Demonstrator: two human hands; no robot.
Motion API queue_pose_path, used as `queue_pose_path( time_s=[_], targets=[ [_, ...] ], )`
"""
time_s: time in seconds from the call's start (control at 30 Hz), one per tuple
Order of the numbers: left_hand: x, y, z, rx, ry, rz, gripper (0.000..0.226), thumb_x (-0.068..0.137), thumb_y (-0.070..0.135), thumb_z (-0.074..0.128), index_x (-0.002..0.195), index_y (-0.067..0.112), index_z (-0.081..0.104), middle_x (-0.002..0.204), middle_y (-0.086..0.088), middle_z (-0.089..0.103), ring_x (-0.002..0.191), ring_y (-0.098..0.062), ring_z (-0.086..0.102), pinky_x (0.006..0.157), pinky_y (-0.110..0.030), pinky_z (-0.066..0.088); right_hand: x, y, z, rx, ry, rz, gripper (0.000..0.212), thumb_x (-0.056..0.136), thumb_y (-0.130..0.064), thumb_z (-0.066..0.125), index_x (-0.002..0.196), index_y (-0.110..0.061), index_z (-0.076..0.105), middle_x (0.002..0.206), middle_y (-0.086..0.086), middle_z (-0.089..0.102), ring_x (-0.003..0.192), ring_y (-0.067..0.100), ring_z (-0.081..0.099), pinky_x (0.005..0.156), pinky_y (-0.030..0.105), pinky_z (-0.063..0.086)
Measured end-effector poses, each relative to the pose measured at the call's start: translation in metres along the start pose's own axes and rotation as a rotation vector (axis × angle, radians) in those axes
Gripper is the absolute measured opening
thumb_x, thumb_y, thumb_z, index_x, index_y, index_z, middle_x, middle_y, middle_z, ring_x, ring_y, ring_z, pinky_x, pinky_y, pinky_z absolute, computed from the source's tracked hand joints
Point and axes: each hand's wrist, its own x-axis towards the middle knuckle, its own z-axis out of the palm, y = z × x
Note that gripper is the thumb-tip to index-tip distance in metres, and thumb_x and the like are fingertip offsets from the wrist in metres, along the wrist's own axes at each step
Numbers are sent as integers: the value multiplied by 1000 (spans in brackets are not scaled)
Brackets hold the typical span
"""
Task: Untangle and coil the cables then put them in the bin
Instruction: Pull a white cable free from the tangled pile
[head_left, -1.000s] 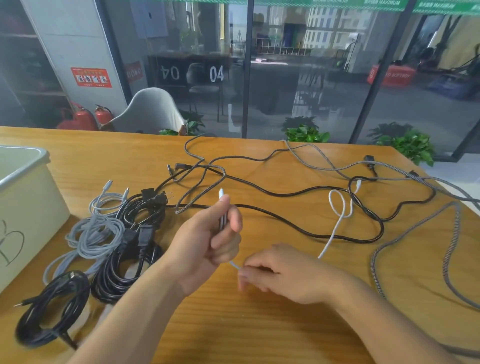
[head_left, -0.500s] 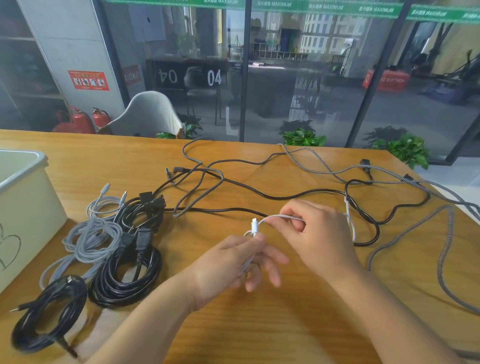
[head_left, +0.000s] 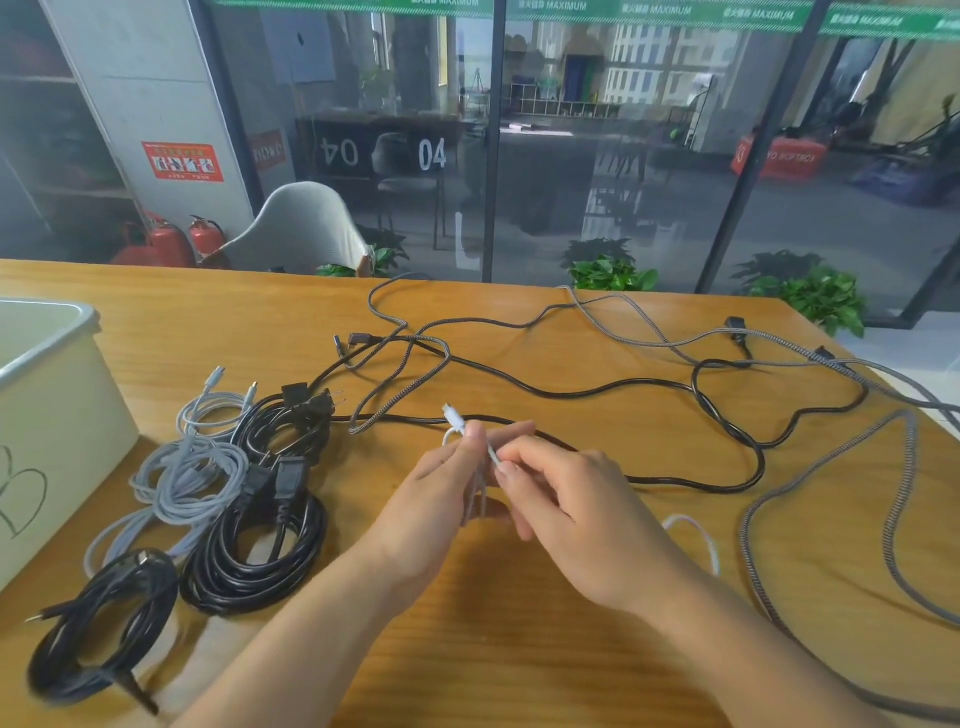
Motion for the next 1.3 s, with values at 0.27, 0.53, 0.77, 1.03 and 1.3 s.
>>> queue_pose_path(
  time_s=[0.27, 0.53, 0.77, 1.03, 1.3],
  targets=[
    [4, 3, -10, -400, 41, -33, 53, 111, 42, 28, 136, 14, 65, 129, -13, 70, 108, -24, 67, 96, -45, 44, -3, -6, 11, 502, -379, 201, 32, 114, -27, 37, 96, -12, 58, 63, -4, 43, 48, 8, 34, 44, 18, 29],
    [-2, 16, -15, -513, -63, -7, 50, 105, 35, 40, 122, 3, 73, 67, -1, 49, 38, -7, 29, 39, -19, 30, 0, 2, 13, 277, -580, 184, 42, 112, -38, 40, 80, -20, 61, 58, -12, 43, 54, 8, 37, 54, 20, 33],
    [-5, 18, -21, -242, -323, -127, 50, 105, 39, 39, 113, 7, 77, 57, 7, 22, 44, -6, 19, 44, -22, 18, 10, 42, -40, -151, -305, 249, 45, 97, -59, 59, 74, -21, 65, 57, -6, 46, 54, 11, 40, 57, 31, 32],
    [-3, 7, -7, 199, -304, -170, 49, 110, 44, 35, 120, 19, 76, 63, 2, 23, 56, -16, 17, 53, -30, 15, 8, 27, -32, -121, 62, 142, 40, 100, -54, 58, 69, -29, 62, 50, -10, 53, 48, 12, 45, 49, 28, 32],
    [0, 2, -10, 312, -48, -92, 53, 111, 46, 35, 71, 20, 59, 66, 1, 42, 57, -14, 30, 54, -23, 28, 3, 11, -14, 306, -116, 211, 38, 112, -33, 41, 86, -22, 67, 59, -11, 44, 53, 8, 41, 58, 29, 42]
  ],
)
